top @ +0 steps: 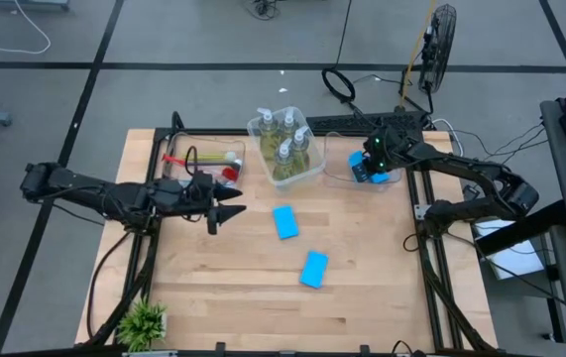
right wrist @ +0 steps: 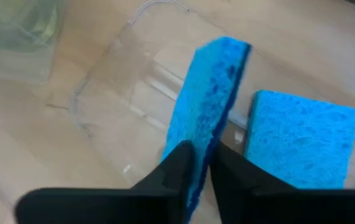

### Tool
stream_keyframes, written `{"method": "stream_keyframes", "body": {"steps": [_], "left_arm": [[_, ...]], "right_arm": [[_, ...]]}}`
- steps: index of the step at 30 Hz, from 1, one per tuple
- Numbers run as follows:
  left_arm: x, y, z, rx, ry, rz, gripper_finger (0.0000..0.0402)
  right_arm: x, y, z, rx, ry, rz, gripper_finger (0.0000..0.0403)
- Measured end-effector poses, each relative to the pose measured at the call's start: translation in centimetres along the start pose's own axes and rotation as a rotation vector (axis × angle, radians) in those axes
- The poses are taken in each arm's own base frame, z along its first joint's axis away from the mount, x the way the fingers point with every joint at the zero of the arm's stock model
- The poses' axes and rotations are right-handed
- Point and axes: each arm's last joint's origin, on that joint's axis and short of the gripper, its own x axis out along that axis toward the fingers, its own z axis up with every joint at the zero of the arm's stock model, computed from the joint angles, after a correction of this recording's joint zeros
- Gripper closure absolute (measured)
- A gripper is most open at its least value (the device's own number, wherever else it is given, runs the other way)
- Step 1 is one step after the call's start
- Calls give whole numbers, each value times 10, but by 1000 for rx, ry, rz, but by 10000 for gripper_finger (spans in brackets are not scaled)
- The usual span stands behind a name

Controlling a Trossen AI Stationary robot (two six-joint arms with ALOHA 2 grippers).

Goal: Pick & Place Kitchen Sink Supplies
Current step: Put the blue sponge into the right transparent bin

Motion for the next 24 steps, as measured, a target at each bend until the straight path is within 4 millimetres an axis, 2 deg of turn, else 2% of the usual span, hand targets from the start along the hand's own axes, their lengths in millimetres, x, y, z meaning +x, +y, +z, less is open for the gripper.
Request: {"method": "stream_keyframes", "body": {"steps": [6, 11, 18, 24], "left_arm": [[0, 0, 0, 19, 0, 0, 119], [0, 0, 0, 18, 1, 0, 119], [0, 0, 0, 24, 1, 0, 119], [0, 0, -1, 17, 7, 3, 119]], "right_arm": [[-1, -1, -1, 11, 3, -15, 304], [-8, 1, 1, 9, -33, -6, 278], [-24, 3, 2, 1, -105, 13, 271], [-48, 5, 2, 12, -212, 49, 276]]}}
